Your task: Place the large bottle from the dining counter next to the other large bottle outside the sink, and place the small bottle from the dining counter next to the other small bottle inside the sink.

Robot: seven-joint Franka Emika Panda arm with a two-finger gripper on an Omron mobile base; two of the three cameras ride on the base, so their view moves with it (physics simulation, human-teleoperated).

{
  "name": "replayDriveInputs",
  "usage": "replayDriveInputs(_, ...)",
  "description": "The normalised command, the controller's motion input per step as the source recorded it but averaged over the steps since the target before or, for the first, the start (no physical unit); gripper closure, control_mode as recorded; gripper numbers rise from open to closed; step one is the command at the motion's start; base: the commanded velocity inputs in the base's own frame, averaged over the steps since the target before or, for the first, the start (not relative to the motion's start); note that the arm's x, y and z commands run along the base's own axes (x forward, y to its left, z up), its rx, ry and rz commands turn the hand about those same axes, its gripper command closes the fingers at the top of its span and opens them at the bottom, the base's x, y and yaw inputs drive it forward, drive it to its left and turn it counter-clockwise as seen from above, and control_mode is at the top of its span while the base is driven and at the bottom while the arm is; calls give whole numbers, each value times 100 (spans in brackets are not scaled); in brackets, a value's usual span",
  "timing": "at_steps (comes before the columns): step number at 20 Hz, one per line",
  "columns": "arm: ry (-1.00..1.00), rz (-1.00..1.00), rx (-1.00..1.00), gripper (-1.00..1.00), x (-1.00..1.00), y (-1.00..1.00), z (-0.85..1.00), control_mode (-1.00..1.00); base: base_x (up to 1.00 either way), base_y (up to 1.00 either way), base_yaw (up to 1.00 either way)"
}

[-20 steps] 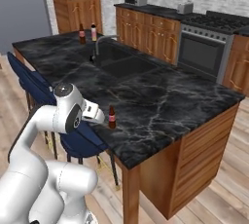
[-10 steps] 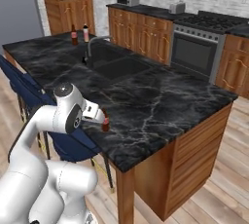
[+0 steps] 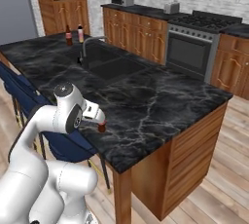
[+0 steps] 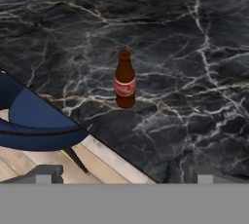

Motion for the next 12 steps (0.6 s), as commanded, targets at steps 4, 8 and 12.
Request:
replayDriveInputs(4, 0, 0, 0, -100, 0, 0, 0, 100, 30, 1, -6)
replayDriveInputs(8, 0, 0, 0, -100, 0, 0, 0, 100, 30, 5, -3)
replayDriveInputs(12, 0, 0, 0, -100, 0, 0, 0, 100, 24, 1, 0)
